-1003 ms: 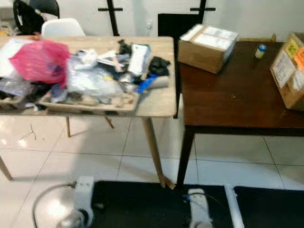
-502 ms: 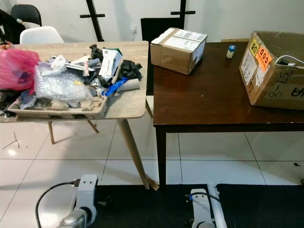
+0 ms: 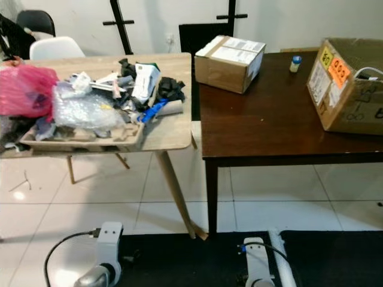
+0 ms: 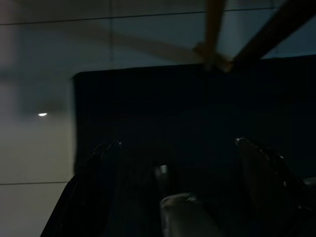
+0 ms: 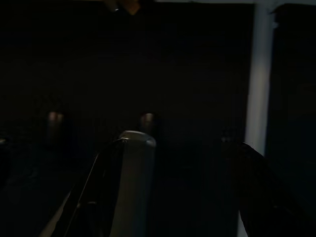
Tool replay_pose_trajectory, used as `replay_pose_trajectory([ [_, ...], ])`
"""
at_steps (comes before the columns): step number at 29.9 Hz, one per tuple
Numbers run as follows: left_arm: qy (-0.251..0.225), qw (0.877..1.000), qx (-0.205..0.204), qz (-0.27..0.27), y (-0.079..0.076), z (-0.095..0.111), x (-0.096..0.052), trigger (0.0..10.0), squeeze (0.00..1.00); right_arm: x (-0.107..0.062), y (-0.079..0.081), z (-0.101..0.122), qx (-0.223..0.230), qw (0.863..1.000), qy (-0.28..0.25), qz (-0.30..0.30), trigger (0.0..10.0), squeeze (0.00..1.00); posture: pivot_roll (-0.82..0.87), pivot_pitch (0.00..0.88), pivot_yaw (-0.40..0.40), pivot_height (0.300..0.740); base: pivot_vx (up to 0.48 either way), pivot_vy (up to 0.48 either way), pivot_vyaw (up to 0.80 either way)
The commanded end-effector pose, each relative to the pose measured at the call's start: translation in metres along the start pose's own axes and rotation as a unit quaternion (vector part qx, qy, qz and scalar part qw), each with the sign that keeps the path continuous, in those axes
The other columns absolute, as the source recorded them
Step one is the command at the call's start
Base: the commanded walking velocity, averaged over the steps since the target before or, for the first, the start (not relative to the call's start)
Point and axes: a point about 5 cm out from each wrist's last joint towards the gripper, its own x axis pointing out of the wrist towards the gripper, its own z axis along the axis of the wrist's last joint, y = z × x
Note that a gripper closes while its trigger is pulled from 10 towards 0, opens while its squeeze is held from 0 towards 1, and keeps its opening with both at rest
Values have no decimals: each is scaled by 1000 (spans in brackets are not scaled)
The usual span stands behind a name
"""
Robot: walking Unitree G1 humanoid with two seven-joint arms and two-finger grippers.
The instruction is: Picking trash to rubbish bin
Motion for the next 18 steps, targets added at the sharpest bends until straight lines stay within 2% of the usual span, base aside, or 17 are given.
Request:
replay_pose_trajectory([
  [1, 9, 1000, 3, 6, 6, -6, -3, 10000, 0, -1, 10, -8, 0, 1000, 13, 12, 10000, 0, 13, 96, 47, 740, 0, 480, 0],
  [6, 6, 1000, 4, 6, 9, -3, -3, 10000, 0, 0, 13, -8, 3, 1000, 12, 13, 10000, 0, 16, 97, 50, 740, 0, 316, 0],
  [13, 0, 1000, 10, 4, 10, 2, -2, 10000, 0, 0, 15, -7, 6, 1000, 12, 14, 10000, 0, 19, 100, 52, 740, 0, 0, 0],
  [15, -2, 1000, 27, -4, 9, 2, -2, 10000, 0, 0, 14, -9, 6, 1000, 13, 13, 10000, 0, 18, 100, 52, 740, 0, 0, 0],
  [18, 0, 999, 41, -12, 7, 1, -3, 10000, 0, -1, 12, -10, 7, 1000, 15, 11, 10000, 0, 17, 99, 51, 740, 0, -480, 0],
])
